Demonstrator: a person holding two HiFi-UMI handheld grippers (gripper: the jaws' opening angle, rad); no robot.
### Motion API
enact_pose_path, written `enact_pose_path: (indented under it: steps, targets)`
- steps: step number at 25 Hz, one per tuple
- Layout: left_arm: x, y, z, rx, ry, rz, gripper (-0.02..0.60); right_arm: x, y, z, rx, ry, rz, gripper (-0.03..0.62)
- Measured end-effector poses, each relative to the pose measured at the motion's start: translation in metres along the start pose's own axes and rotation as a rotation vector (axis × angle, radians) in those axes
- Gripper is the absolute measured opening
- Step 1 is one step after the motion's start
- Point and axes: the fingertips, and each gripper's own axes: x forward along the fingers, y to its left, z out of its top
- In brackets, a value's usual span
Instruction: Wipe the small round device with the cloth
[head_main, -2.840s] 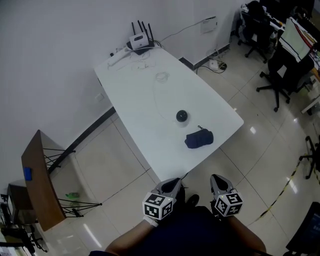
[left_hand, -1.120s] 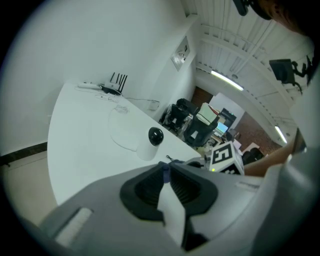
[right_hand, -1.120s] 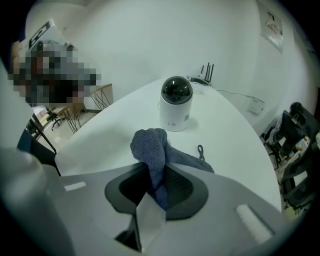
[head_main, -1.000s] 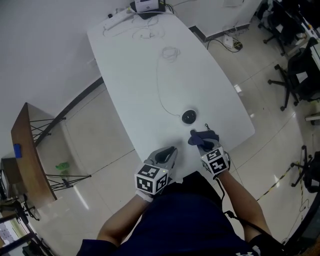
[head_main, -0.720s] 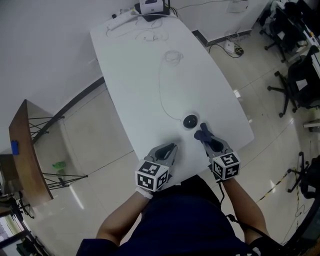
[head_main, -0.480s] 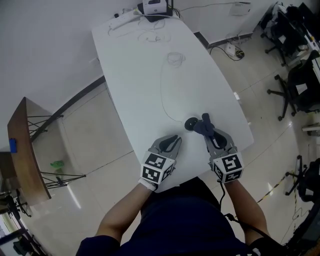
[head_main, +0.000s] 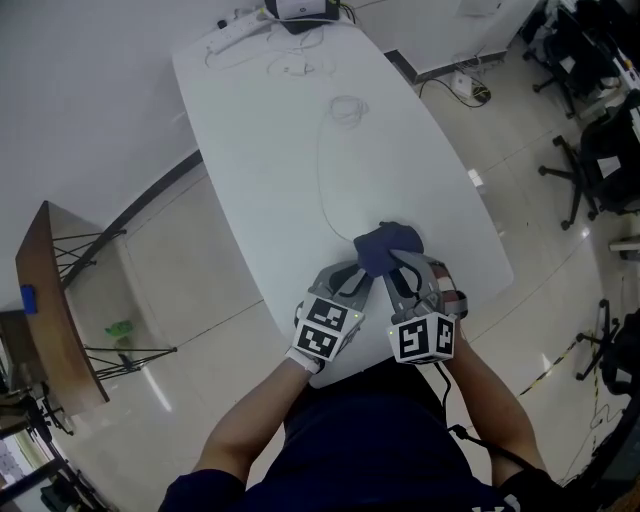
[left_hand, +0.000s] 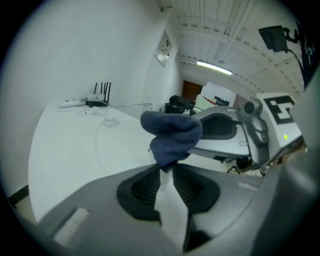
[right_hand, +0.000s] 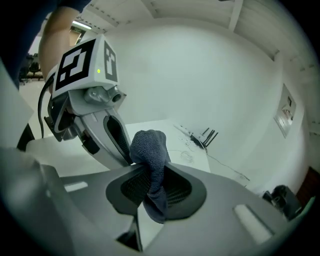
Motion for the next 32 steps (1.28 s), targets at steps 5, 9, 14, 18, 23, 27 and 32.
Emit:
enact_pose_path:
  steps: [5, 9, 14, 18, 23, 27, 32]
  targets:
    - [0.007, -0.002, -0.002, 0.0, 0.016, -0.006, 0.078, 0.005, -0.029, -0.027, 0.415, -0.032, 0.025, 0.063]
    - [0.013, -0.003, -0.006, -0.01, 0.032, -0.011, 0.078, 0.014, -0.044, -0.066, 0.95, -0.054, 0.116, 0.063]
    - [0.018, 0.0, -0.011, -0.023, 0.048, -0.012, 0.078, 0.028, -0.035, -0.094, 1.183, -0.003, 0.187, 0.063]
    - [0.021, 0.001, -0.012, -0.02, 0.053, -0.01, 0.078, 0.041, -0.022, -0.112, 1.23, 0.074, 0.22, 0.063]
    - [0.024, 0.003, -0.017, -0.002, 0.062, -0.003, 0.078, 0.059, -0.007, -0.135, 1.263, 0.181, 0.248, 0.063]
    - [0.027, 0.001, -0.019, 0.012, 0.072, -0.005, 0.078, 0.06, -0.01, -0.137, 1.294, 0.193, 0.25, 0.063]
    - [0.011, 0.0, -0.018, 0.017, 0.051, -0.002, 0.078, 0.03, -0.04, -0.108, 1.225, 0.069, 0.153, 0.064]
